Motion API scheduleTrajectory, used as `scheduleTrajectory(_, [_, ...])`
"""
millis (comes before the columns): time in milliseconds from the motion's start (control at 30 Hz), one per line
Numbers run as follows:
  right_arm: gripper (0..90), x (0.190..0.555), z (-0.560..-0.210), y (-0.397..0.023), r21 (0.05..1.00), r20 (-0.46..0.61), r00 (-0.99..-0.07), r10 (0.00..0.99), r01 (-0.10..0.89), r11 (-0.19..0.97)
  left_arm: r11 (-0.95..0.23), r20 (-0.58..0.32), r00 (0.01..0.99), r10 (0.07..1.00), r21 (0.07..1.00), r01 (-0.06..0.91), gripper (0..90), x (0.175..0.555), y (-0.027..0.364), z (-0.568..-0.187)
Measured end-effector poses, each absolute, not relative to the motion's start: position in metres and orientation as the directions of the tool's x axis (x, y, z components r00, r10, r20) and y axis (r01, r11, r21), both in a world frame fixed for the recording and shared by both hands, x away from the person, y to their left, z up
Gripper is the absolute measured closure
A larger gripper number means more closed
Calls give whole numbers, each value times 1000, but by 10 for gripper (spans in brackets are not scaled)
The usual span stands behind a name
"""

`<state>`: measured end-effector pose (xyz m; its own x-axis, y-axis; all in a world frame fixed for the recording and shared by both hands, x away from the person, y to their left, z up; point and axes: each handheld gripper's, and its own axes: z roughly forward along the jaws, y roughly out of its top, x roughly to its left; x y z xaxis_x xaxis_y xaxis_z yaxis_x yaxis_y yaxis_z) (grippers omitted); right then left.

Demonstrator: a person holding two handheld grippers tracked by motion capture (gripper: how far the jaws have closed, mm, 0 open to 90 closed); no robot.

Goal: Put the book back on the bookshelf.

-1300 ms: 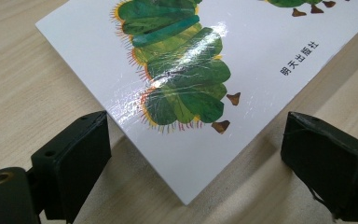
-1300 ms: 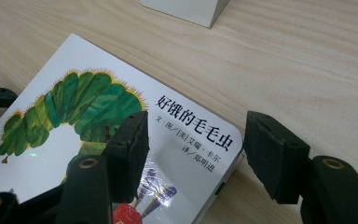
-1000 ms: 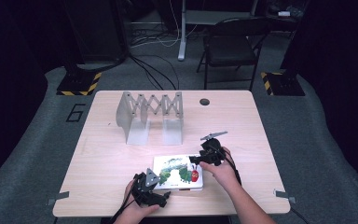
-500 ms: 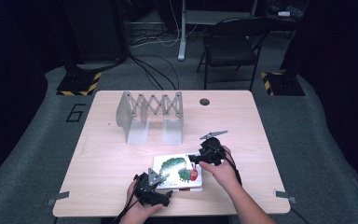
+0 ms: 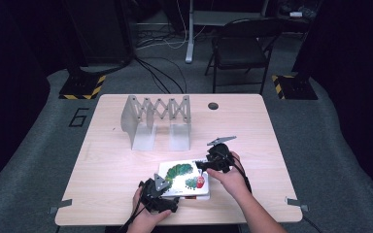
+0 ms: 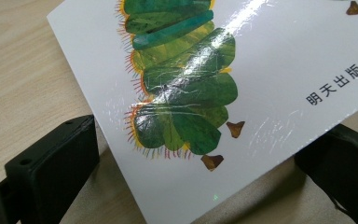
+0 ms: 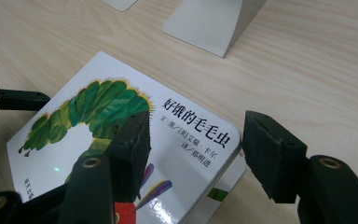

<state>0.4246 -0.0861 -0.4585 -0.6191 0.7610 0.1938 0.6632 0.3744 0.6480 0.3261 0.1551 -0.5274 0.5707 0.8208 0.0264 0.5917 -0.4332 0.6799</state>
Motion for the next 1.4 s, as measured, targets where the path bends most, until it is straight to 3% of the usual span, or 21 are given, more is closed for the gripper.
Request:
scheduleTrajectory(300, [422,425,-459,-87,642,221,-609,762,679,357,-443,40,575,817,681,583,1,326,155,-527])
scheduleTrajectory(667, [427,427,-462,-88,648,229,-617,753,673,355,-502,138,592,794,698,511,33,321,150,-524])
scheduleTrajectory(1400, [429,428,-464,-89,638,246,-608,755,688,347,-532,173,611,773,700,476,57,317,148,-523])
